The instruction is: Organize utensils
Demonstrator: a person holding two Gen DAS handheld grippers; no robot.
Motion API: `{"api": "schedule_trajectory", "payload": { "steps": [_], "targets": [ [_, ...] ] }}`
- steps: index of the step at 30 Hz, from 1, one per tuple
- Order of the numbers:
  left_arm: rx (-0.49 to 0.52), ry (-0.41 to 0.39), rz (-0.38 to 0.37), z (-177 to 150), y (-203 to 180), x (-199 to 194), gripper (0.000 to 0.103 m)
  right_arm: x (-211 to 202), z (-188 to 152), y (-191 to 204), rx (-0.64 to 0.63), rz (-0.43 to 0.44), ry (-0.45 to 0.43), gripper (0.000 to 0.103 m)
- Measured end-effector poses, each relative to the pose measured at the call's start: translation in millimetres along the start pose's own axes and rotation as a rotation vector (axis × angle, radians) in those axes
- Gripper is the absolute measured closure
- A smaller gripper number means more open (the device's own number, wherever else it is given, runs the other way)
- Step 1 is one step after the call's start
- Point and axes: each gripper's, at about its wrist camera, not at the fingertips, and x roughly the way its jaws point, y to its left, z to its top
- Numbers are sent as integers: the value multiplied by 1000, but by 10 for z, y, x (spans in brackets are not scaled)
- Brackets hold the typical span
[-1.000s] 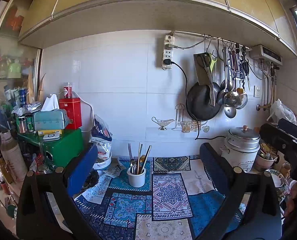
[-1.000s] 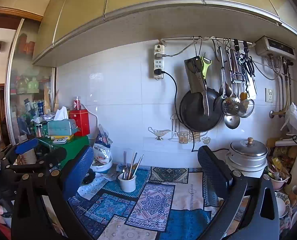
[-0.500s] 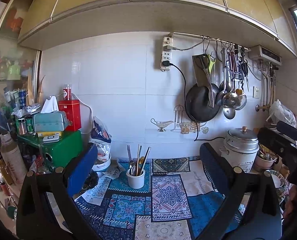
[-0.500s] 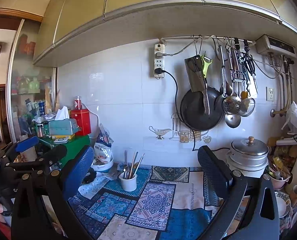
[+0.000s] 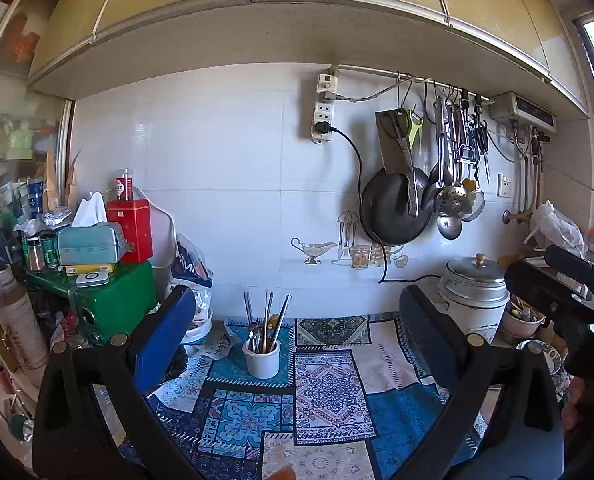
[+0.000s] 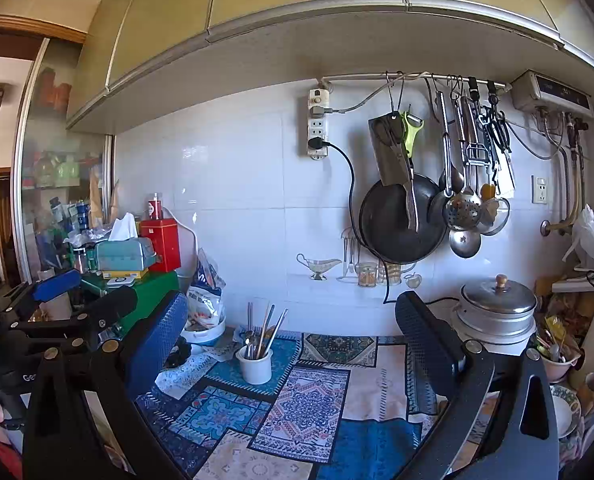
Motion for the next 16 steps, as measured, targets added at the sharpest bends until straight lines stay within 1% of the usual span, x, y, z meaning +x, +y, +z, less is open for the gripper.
{"api": "schedule_trajectory", "payload": {
  "steps": [8,16],
  "targets": [
    [-1,11,-12,20,6,91,1,122,19,-48,12,7,11,0],
    [1,12,-5,34,98,253,1,381,39,-52,23,21,25,0]
  ]
}}
